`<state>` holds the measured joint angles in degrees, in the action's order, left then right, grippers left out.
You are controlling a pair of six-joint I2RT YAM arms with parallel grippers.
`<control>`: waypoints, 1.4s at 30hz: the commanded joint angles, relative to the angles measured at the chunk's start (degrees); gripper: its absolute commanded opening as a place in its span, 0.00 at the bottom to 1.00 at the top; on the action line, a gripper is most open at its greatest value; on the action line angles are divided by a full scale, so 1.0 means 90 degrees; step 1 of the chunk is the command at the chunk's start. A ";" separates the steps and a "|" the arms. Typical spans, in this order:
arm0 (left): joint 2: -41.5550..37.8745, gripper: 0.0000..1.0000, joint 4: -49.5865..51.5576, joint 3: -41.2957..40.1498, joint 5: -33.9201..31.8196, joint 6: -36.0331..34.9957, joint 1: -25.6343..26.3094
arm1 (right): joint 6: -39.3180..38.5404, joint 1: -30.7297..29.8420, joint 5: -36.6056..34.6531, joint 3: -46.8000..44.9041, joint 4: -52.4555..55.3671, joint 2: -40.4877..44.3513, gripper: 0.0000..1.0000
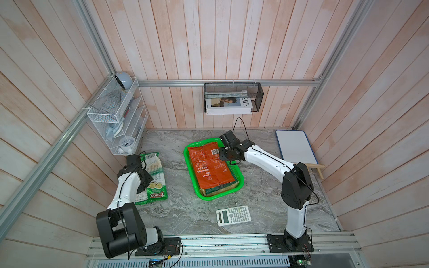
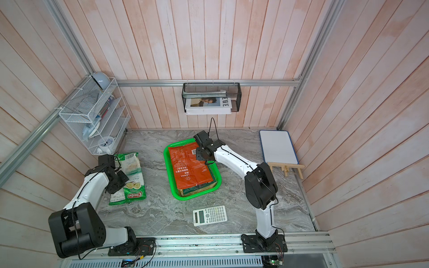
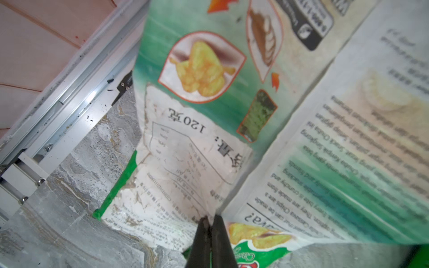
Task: Put the potato chips into the basket
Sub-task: Pick up the potato chip from the center of the board, then place the potato chip in the basket.
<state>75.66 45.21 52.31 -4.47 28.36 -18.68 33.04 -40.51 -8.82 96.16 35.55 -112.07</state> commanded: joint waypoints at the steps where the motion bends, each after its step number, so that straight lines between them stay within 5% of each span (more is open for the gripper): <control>1: -0.0403 0.00 0.0012 -0.0029 0.0177 0.0521 0.0066 | 0.0122 0.0014 -0.0134 -0.0070 -0.0095 0.0138 0.32; 10: -0.1314 0.00 0.0308 0.0490 0.0193 0.1481 0.1018 | 0.0161 0.0018 -0.0218 -0.0144 -0.0126 0.0220 0.32; 19: -0.1283 0.00 0.0495 0.1888 -0.0529 0.2395 0.2711 | 0.0097 0.0162 -0.0511 -0.0514 -0.0406 0.0726 0.32; 25: -0.0963 0.00 0.0030 0.2519 -0.0340 0.3252 0.3676 | 0.0161 0.0337 -0.0898 -0.1120 -0.0715 0.1317 0.32; 35: 0.0090 0.00 -0.1352 0.2547 -0.0301 0.5001 0.5947 | 0.0332 0.0720 -0.1371 -0.1840 -0.0884 0.2091 0.32; 42: 0.0153 0.00 -0.1677 0.1577 -0.0544 0.5716 0.6322 | 0.0391 0.0793 -0.1534 -0.2371 -0.0941 0.2454 0.32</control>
<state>77.87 33.87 69.89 -7.16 74.78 38.06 35.86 -33.69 -20.43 76.53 27.83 -91.74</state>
